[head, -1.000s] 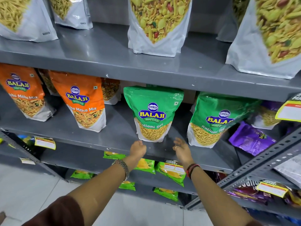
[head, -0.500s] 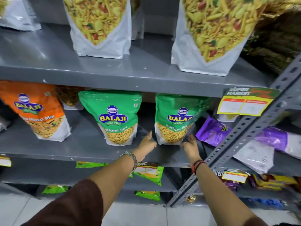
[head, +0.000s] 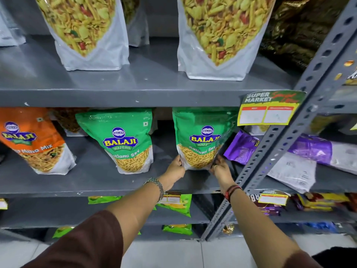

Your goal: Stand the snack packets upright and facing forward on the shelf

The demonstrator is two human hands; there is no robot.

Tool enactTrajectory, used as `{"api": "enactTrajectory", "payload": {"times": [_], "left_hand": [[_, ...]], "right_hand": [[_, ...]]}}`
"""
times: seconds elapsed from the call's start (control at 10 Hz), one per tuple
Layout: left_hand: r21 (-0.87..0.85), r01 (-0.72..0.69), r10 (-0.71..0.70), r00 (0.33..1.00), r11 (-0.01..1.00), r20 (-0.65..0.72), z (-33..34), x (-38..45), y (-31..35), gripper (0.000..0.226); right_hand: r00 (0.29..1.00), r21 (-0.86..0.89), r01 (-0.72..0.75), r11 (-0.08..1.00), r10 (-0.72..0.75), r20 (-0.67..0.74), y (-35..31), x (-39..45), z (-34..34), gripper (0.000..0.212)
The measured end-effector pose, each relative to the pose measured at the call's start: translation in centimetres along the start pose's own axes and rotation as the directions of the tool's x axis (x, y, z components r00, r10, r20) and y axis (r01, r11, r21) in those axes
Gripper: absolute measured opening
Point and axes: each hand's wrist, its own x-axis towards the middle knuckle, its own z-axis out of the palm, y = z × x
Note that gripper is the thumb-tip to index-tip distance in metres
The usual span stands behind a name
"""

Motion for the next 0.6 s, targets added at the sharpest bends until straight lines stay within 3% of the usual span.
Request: {"api": "enactTrajectory", "payload": {"times": [0.2,0.4,0.5,0.6], "left_hand": [[-0.111,0.068,-0.064,0.997,0.991,0.035,1.0,1.2,-0.3,0.073],[-0.171,0.061,-0.053,0.997,0.983,0.049,1.5,0.6,-0.5,0.079],[-0.083,0.012,-0.013,1.000,0.996,-0.013,1.7,-0.8,0.3,0.064],[-0.043,-0.182,0.162,0.941,0.982,-0.297,1.6,-3.6,0.0,0.056]], "right_hand": [[1.000,-0.023,0.029,0.999,-0.029,-0.006,0.3,-0.2,-0.8,0.062],[0.997,-0.064,0.073,0.995,-0.074,-0.004,0.4,-1.0,-1.0,0.066],[0.992,-0.160,0.121,0.980,-0.125,-0.011,0.0,-2.6,-0.7,0.063],[0.886,-0.346,0.393,0.852,-0.452,-0.106,0.2,-5.8,-0.9,0.057]]}}
